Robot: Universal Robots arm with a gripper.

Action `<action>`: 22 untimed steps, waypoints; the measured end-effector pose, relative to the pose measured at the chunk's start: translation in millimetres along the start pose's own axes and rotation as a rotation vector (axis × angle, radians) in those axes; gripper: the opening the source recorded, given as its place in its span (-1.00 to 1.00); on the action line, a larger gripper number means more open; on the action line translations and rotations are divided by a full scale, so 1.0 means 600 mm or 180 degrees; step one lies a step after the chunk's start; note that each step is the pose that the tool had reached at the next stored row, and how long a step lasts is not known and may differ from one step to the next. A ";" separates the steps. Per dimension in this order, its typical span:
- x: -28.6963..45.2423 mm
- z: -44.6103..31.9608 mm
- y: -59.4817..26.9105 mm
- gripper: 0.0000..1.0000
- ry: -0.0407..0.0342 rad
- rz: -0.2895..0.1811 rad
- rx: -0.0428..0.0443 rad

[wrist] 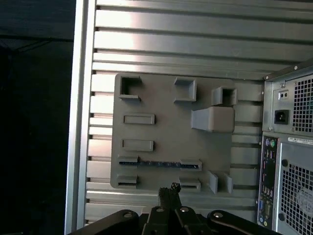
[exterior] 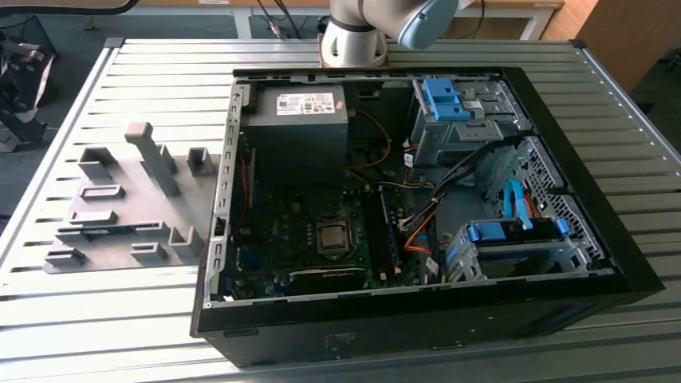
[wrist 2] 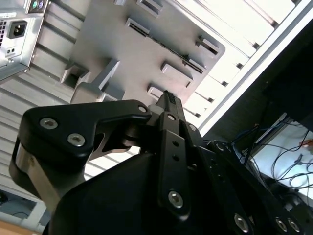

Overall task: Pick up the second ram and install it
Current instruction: 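Pick up the second ram and move it above second insertion slot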

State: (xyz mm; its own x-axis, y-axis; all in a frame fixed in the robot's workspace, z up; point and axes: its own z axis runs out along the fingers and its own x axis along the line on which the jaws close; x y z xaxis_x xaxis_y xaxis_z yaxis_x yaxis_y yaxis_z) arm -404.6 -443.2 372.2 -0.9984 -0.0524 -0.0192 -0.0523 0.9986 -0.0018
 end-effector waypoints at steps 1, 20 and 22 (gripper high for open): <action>0.000 0.000 0.000 -0.79 0.0000 -0.0042 0.0001; 0.002 0.000 0.000 -0.79 0.0000 -0.0613 0.0025; 0.002 0.000 0.000 -0.79 0.0000 -0.0655 0.0026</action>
State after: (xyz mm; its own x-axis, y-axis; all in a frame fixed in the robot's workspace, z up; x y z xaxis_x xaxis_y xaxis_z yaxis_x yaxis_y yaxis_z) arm -405.8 -443.3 372.1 -0.9667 -0.2553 -0.0175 -0.2551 0.9668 -0.0139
